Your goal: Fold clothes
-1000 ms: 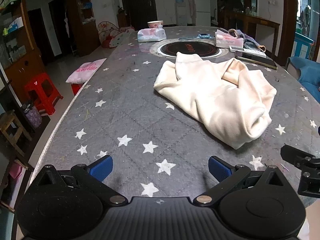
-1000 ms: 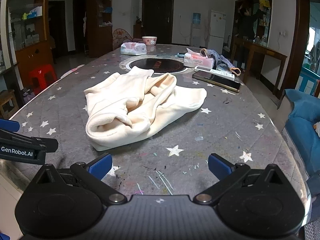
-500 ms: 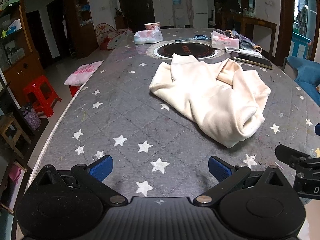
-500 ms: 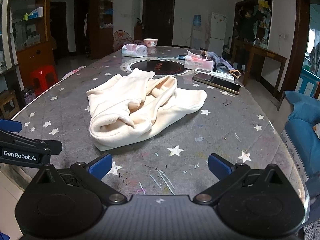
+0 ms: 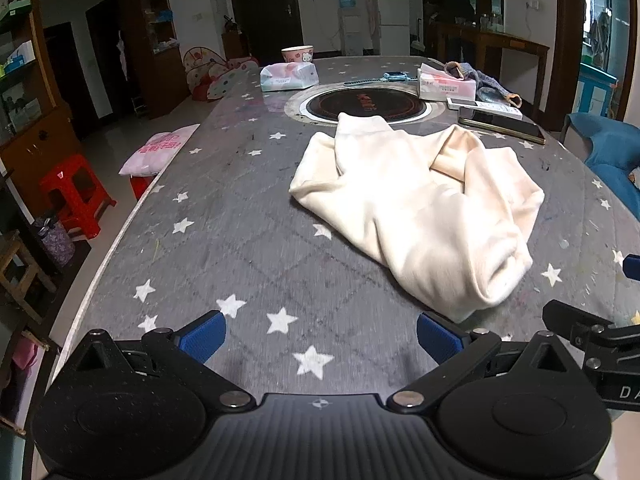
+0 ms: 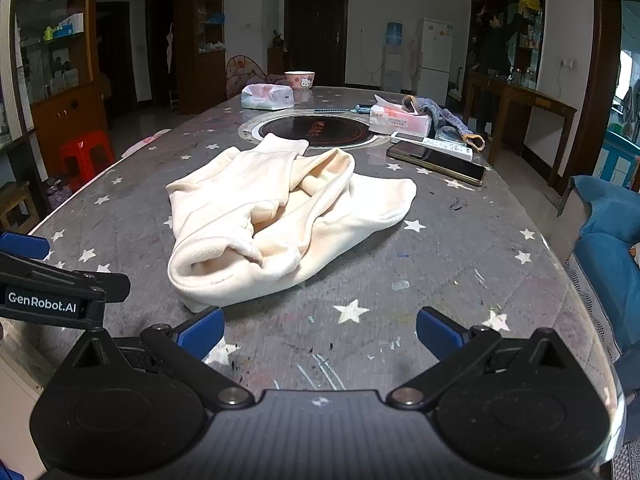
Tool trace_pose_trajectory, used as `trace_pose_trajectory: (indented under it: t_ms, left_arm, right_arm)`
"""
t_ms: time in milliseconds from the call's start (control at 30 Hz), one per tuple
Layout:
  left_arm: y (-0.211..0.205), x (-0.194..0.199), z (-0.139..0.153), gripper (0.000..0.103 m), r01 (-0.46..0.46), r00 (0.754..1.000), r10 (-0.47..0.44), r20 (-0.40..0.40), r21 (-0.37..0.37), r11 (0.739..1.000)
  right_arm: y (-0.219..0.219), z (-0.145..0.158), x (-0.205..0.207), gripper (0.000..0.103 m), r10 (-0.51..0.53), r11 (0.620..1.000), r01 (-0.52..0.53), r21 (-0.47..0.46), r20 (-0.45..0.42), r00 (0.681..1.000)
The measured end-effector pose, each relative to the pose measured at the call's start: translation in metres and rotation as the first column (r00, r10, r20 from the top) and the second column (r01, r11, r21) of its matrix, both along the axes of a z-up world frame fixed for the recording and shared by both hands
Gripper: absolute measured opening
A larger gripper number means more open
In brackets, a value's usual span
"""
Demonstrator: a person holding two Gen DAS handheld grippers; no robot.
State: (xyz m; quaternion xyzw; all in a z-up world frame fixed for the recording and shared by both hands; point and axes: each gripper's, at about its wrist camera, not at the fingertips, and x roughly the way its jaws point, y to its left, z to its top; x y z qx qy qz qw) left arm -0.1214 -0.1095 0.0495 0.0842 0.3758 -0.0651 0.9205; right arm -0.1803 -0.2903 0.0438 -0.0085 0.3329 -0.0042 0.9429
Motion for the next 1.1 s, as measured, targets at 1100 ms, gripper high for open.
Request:
trace_pose_trajectory:
  t_ms: [1100]
  left_arm:
    - [-0.005, 0.107, 0.012, 0.103, 0.028, 1.000, -0.028, 0.001, -0.014, 1.000]
  right_arm:
    - [-0.036, 0.015, 0.132, 0.082, 0.030, 0.997, -0.025, 0.067, -0.072, 0.997]
